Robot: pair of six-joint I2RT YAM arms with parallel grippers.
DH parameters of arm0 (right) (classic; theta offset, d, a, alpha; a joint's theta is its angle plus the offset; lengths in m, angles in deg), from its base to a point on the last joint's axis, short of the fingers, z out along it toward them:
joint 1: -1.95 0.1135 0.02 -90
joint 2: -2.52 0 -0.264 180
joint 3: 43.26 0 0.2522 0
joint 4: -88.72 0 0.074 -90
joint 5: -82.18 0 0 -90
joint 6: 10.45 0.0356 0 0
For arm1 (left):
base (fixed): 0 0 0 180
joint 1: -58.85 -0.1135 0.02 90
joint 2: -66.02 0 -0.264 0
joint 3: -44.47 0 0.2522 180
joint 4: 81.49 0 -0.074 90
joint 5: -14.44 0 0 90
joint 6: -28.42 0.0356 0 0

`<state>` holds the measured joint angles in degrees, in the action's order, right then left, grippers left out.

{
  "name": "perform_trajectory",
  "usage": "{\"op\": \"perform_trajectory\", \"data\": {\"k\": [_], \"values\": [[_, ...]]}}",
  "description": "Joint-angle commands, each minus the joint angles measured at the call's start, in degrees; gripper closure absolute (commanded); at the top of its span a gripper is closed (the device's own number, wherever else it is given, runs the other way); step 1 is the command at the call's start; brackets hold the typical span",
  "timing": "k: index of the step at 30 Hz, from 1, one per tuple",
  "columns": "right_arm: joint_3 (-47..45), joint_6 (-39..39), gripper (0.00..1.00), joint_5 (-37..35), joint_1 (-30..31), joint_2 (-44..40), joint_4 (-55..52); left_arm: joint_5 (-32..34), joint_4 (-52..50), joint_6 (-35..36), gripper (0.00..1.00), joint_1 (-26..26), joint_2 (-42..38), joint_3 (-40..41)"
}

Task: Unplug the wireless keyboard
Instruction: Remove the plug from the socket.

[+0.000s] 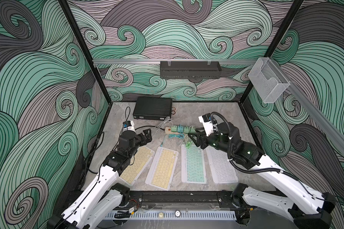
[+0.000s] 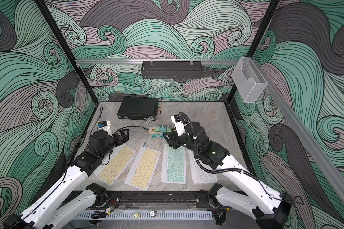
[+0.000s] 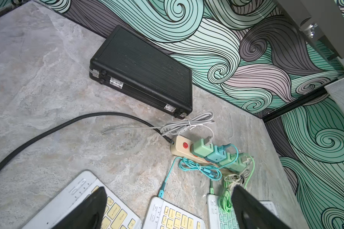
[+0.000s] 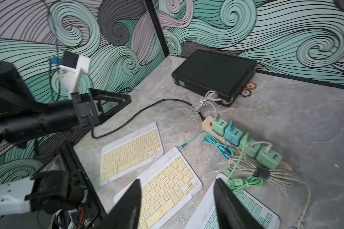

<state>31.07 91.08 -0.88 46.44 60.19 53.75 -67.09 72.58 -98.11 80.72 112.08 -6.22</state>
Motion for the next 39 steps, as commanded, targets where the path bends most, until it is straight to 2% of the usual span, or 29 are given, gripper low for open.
{"op": "perform_trajectory", "data": {"k": [1,3,5,8,11,13,16,21,27,31,35,39], "values": [[3.06,-11.05,0.51,8.49,-0.19,2.42,-5.10,-1.04,-1.74,-2.32,0.01,0.01,0.52,-1.75],[6.52,-14.53,0.53,9.10,-0.20,5.43,-7.89,-4.00,-4.22,-2.65,0.02,0.02,1.93,-3.23],[9.66,-19.81,0.60,11.29,-0.28,8.75,-10.43,-7.22,-7.67,-3.04,0.02,0.02,3.10,-4.94],[11.60,-29.45,0.68,15.98,-0.19,12.82,-11.02,-8.45,-12.75,-2.13,0.02,0.02,3.17,-6.35],[13.96,-34.33,0.68,16.11,-0.65,17.38,-11.75,-6.35,-12.87,0.51,0.02,-0.04,1.65,-4.19],[17.20,-34.64,0.64,16.18,-0.89,20.91,-14.35,-4.46,-8.69,5.36,0.01,-0.04,0.33,-0.06],[19.61,-36.57,0.64,16.14,-0.90,24.13,-15.77,2.47,-2.68,8.43,0.01,-0.13,-0.71,7.24],[22.93,-42.36,0.59,13.75,-1.07,27.97,-18.15,3.43,1.57,10.22,0.02,-0.06,0.99,11.09],[32.88,-47.67,0.62,11.17,-1.43,36.69,-27.50,-1.95,-0.47,8.24,0.03,0.01,4.80,7.82],[44.15,-51.14,0.63,11.02,-1.86,45.29,-38.20,-9.58,-2.34,4.62,0.08,-0.04,7.50,4.59],[53.59,-54.89,0.66,9.88,-2.04,52.88,-46.63,-14.24,-1.77,0.86,0.09,0.02,10.64,2.22],[56.65,-57.54,0.61,8.67,-2.44,57.15,-48.31,-17.10,0.54,-2.22,0.10,0.08,13.26,0.50]]}}
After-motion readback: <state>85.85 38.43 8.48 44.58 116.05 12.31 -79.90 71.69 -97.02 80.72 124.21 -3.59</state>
